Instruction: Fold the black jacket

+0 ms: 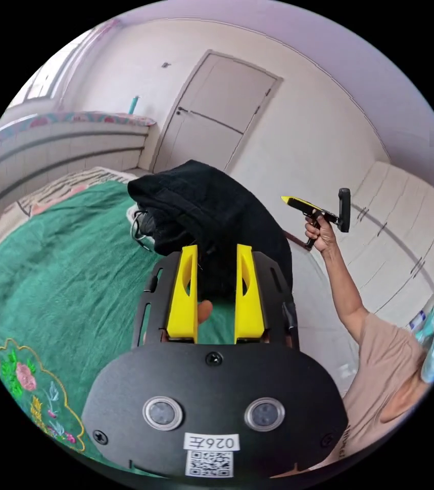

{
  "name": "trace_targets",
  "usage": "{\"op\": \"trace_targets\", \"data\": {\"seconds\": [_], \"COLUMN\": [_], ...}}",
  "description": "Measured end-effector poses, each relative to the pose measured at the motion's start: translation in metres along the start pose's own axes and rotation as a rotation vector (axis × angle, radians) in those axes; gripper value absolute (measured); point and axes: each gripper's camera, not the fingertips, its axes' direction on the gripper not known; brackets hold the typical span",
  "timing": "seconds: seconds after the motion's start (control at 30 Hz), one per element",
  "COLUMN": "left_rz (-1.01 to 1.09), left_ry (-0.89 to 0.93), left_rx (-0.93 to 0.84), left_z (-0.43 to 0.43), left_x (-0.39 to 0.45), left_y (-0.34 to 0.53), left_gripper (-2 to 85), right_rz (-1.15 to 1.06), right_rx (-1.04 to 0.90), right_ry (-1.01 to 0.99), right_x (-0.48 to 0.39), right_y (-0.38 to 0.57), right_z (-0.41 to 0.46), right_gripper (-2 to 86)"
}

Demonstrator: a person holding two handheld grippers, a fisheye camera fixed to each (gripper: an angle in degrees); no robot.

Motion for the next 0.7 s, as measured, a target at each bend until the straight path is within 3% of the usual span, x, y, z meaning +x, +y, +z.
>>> {"op": "trace_targets", "data": {"seconds": [0.17,0.27,0.4,0.47,0.5,0.57,0.6,0.67,0.7], "left_rz": [-0.173,-0.191,-0.197,-0.2,-0.202,-0.23,-0.236,-0.261,-0.266], "left_ry": [0.069,0.087,0.072,0.052,0.055,0.1,0.109,0.142,0.151], "left_rx": [0.037,0.011,0.009,0.021,0.028,0.063,0.064,0.084,0.092], "left_z": [0.063,0.091,0.109,0.111,0.111,0.11,0.11,0.11,0.109], "left_x": [-0.073,-0.088,-0.094,-0.097,-0.098,-0.106,-0.108,-0.114,-0.115], "left_y": [-0.09,-0.129,-0.164,-0.181,-0.185,-0.199,-0.202,-0.214,-0.217], "left_gripper": [16.2,16.8,16.8,16.2,16.1,15.8,15.7,15.1,15.0], "right_rz": [0.129,0.196,0.184,0.098,0.046,-0.128,-0.18,-0.286,-0.274], "right_rx": [-0.188,-0.302,-0.308,-0.201,-0.163,-0.157,-0.173,-0.102,-0.064], "right_ry": [-0.166,-0.159,-0.083,-0.042,-0.093,-0.478,-0.482,-0.075,0.029], "right_x": [0.073,0.097,0.102,0.087,0.08,0.048,0.036,0.008,0.01], "right_y": [-0.004,0.012,0.032,0.045,0.048,0.059,0.062,0.081,0.086], "right_z": [0.108,0.162,0.181,0.16,0.152,0.132,0.129,0.111,0.108], "right_gripper": [10.8,12.7,8.0,0.4,0.0,-0.8,-0.8,-0.6,-0.5]}}
